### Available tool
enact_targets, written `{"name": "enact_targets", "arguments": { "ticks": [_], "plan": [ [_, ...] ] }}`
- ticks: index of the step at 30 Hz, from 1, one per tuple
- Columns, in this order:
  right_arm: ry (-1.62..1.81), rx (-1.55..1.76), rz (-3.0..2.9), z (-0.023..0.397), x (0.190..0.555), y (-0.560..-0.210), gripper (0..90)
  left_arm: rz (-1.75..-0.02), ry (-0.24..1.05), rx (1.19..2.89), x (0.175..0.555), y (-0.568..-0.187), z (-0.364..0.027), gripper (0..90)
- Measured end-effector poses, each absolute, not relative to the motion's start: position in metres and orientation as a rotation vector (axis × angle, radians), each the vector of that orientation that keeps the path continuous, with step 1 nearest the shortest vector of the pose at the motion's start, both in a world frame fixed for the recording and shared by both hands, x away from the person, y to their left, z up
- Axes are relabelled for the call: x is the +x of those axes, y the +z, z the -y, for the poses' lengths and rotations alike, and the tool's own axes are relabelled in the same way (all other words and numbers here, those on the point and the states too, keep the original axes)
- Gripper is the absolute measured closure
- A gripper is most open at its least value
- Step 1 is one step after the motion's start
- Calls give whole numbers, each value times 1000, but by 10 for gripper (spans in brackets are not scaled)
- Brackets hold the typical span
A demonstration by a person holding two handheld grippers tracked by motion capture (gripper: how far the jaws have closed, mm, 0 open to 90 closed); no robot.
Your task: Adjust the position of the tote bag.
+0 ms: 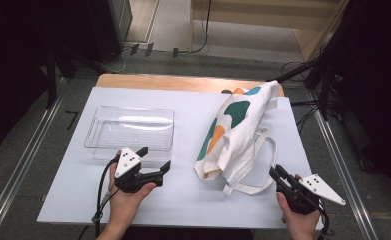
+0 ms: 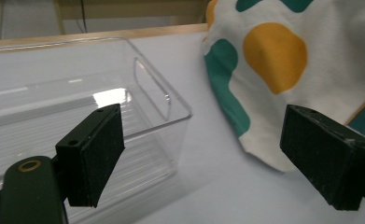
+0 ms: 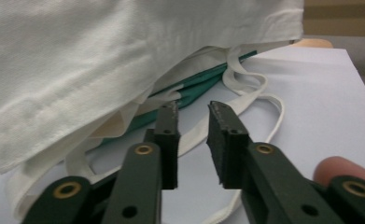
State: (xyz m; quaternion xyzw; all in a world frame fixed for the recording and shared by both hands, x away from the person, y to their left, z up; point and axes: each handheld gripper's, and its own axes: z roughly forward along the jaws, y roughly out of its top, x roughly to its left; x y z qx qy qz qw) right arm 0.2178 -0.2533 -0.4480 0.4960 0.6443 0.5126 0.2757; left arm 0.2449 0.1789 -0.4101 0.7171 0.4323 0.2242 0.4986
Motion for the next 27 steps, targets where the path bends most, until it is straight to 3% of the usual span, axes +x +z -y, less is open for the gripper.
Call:
{"name": "enact_targets", "arguments": {
  "ticks": [5, 17, 27],
  "plan": [
    [1472, 1292, -1764, 246, 217, -447, 900, -998, 510, 1746, 245, -406, -157, 152],
    [1580, 1175, -1871, 204, 221, -450, 880, -822, 357, 1799, 237, -401, -94, 170],
    [1552, 1176, -1941, 177, 239, -459, 900, -783, 356, 1812, 242, -397, -65, 191]
  ]
}}
